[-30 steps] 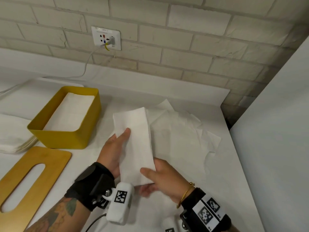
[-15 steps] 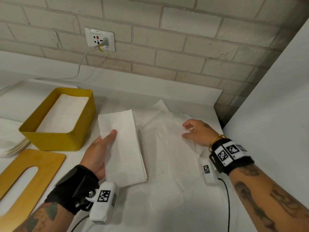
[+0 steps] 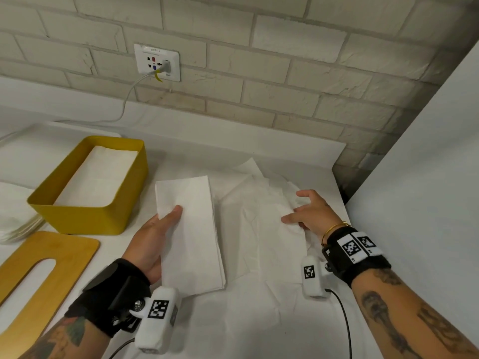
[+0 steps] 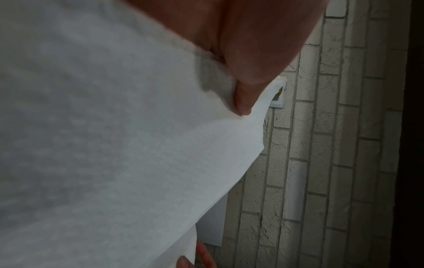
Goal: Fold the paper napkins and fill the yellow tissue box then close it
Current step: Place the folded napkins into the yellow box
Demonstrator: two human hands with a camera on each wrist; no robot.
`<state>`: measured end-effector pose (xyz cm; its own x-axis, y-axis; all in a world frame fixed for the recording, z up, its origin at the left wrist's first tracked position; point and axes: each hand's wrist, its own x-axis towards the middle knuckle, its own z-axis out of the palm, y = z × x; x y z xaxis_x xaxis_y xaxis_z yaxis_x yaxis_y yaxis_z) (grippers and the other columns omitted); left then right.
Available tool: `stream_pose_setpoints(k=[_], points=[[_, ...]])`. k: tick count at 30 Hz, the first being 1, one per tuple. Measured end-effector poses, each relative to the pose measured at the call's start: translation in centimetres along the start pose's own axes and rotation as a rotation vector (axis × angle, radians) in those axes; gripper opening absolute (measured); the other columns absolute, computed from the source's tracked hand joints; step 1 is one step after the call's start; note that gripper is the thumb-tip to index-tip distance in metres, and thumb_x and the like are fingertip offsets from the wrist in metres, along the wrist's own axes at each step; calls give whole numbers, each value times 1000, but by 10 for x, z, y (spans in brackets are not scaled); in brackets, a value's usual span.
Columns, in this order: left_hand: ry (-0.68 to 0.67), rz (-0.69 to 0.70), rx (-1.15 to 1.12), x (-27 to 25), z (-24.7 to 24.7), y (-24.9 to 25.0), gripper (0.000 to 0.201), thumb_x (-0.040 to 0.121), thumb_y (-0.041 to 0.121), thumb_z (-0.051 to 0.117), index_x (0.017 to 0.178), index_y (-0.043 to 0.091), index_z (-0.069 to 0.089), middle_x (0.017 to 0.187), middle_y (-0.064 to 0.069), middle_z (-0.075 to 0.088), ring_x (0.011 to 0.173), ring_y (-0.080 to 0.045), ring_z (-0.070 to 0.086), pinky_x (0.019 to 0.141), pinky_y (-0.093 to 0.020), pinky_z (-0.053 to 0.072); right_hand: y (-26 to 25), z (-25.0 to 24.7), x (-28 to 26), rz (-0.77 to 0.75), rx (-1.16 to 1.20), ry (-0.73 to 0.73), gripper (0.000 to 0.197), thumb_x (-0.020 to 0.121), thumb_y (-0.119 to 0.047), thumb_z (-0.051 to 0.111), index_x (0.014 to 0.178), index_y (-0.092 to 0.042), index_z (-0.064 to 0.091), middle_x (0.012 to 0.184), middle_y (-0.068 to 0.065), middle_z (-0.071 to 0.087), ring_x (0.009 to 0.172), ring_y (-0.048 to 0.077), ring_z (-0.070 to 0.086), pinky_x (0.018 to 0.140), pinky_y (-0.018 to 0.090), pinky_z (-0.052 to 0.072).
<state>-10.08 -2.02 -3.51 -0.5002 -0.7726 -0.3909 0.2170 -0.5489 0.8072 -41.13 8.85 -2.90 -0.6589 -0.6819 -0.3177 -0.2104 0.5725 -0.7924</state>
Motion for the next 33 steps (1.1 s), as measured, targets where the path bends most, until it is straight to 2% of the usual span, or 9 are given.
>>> stream_pose_setpoints(k=[3, 5, 8, 11, 17, 20, 23, 29, 33], points=[[-1, -1, 12, 2, 3, -1, 27, 101, 30, 56, 120, 14, 68, 110, -15, 76, 91, -30, 73, 85, -45, 56, 0, -5, -5, -106, 150, 30, 57, 75, -3, 84, 124, -21, 60, 102, 6, 71, 91, 24, 67, 77, 33, 52], [-10, -1, 19, 3, 5, -2, 27, 101, 30, 57, 119, 13, 68, 110, -15, 76, 90, -29, 74, 83, -44, 56, -2, -9, -9, -198, 233, 71, 47, 77, 1, 82, 113, -23, 65, 95, 4, 74, 92, 27, 70, 82, 37, 55], [-25, -5, 17, 5, 9, -2, 32, 101, 30, 57, 124, 11, 67, 114, -16, 75, 96, -31, 73, 84, -44, 55, -9, -17, -22, -287, 405, 102, 47, 78, 3, 80, 113, -24, 63, 107, 5, 75, 102, 27, 71, 88, 41, 57], [-26, -4, 7, 6, 15, 0, 34, 101, 30, 57, 127, 10, 65, 115, -16, 74, 97, -31, 73, 84, -43, 56, -25, -21, -48, -331, 680, -51, 67, 67, -3, 81, 128, -16, 57, 116, 13, 74, 105, 24, 72, 78, 31, 60], [-55, -2, 2, 2, 38, 2, 32, 102, 33, 56, 125, 12, 66, 112, -10, 76, 99, -25, 74, 86, -40, 56, -62, 6, -95, -456, 784, -369, 74, 70, 0, 73, 137, -23, 52, 100, 11, 76, 92, 21, 74, 73, 28, 61], [-100, -35, -17, -3, 49, 0, 41, 104, 38, 51, 132, 10, 63, 121, -12, 73, 113, -28, 70, 101, -45, 51, -63, 42, -96, -394, 685, -273, 64, 80, 5, 73, 134, -23, 54, 109, 14, 76, 101, 29, 73, 82, 38, 60], [-138, -54, -28, -8, 54, -4, 45, 105, 43, 47, 127, 9, 67, 119, -15, 74, 109, -30, 71, 92, -43, 56, -54, 71, -89, -312, 674, -154, 53, 86, 3, 73, 128, -25, 57, 107, 9, 77, 104, 28, 73, 93, 49, 57], [-109, -65, -51, -10, 48, -11, 59, 101, 58, 39, 132, 14, 63, 123, -14, 72, 116, -30, 69, 109, -50, 46, -46, 92, -85, -273, 663, -79, 49, 88, -4, 75, 125, -29, 58, 108, 5, 77, 104, 22, 73, 101, 52, 53], [-144, -43, -26, -12, 50, -10, 62, 97, 62, 41, 130, 15, 63, 123, -12, 72, 116, -28, 69, 111, -50, 45, -47, 94, -86, -261, 629, -52, 48, 87, -4, 75, 124, -27, 57, 103, 4, 78, 101, 20, 74, 101, 50, 54]])
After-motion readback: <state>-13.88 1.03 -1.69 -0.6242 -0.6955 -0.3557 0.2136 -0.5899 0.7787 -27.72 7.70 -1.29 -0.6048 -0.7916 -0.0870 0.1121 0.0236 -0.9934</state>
